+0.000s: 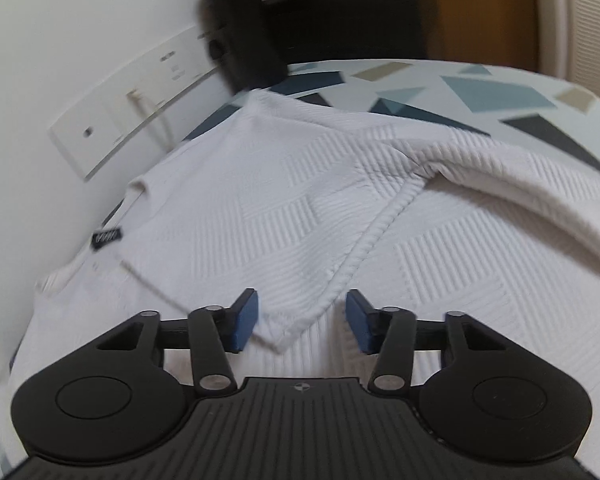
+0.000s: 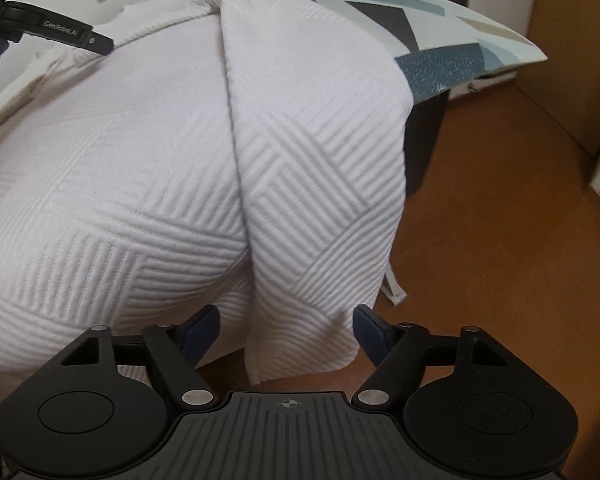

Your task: Fold clothes

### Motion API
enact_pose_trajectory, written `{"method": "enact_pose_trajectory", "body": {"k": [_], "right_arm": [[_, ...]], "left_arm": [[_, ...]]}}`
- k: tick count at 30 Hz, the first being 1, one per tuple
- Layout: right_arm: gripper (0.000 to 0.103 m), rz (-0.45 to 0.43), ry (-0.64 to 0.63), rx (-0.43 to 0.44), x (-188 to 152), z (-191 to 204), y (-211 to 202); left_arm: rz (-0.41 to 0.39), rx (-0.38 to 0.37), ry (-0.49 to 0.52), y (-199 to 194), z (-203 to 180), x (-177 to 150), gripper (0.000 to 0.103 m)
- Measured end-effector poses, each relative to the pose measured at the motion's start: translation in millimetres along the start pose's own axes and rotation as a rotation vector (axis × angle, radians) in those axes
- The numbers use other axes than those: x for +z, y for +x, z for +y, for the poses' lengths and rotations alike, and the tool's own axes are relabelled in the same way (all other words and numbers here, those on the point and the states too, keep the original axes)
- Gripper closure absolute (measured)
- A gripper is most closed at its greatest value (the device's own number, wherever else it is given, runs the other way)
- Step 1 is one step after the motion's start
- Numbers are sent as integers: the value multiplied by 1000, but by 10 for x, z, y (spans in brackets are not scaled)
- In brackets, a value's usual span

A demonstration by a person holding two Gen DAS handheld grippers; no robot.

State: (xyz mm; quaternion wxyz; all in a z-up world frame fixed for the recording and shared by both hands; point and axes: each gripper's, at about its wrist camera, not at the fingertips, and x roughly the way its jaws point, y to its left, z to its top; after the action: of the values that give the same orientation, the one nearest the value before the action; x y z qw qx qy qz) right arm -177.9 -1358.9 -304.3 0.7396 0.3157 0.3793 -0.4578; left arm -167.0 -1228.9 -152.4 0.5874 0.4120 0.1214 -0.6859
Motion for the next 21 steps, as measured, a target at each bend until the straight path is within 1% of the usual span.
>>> {"method": "enact_pose_trajectory", "body": {"k": [1, 2, 3, 4, 5, 7, 8, 10, 11, 15, 17, 19, 21], "right_arm": [[39, 4, 19, -10, 1, 13, 29], [40, 5, 32, -21, 4, 24, 56], [44, 5, 38, -35, 6, 42, 78], [49, 5, 44, -48, 8, 61, 99], [53, 9, 43, -66, 14, 76, 123], [70, 28, 36, -90, 30, 72, 162], [73, 35, 39, -91, 34, 47, 169], [97, 42, 48, -90, 37, -19, 169], [97, 43, 48, -102, 38, -60, 159], [97, 36, 29, -195, 32, -263, 71], [97, 45, 11, -218, 15, -368, 56], [97, 49, -8, -227, 20, -430, 68], [97, 80, -27, -177, 80, -428, 158]], "left_arm": [[-8, -10, 9, 22, 21, -12, 68], [-17, -28, 7, 36, 56, -24, 76], [-24, -42, 5, 46, 88, -32, 82], [-28, -45, 3, 44, 116, -35, 89], [-34, -42, 0, 31, 143, -38, 92], [-47, -43, -14, -10, 210, -41, 95], [-53, -43, -23, -29, 247, -42, 95], [-60, -42, -50, -59, 334, -45, 96], [-60, -41, -67, -69, 376, -49, 96], [-57, -39, -146, -92, 534, -98, 96], [-49, -76, -176, -87, 552, -144, 96], [-40, -112, -192, -82, 535, -191, 96], [-36, -123, -179, -79, 467, -220, 96]]}}
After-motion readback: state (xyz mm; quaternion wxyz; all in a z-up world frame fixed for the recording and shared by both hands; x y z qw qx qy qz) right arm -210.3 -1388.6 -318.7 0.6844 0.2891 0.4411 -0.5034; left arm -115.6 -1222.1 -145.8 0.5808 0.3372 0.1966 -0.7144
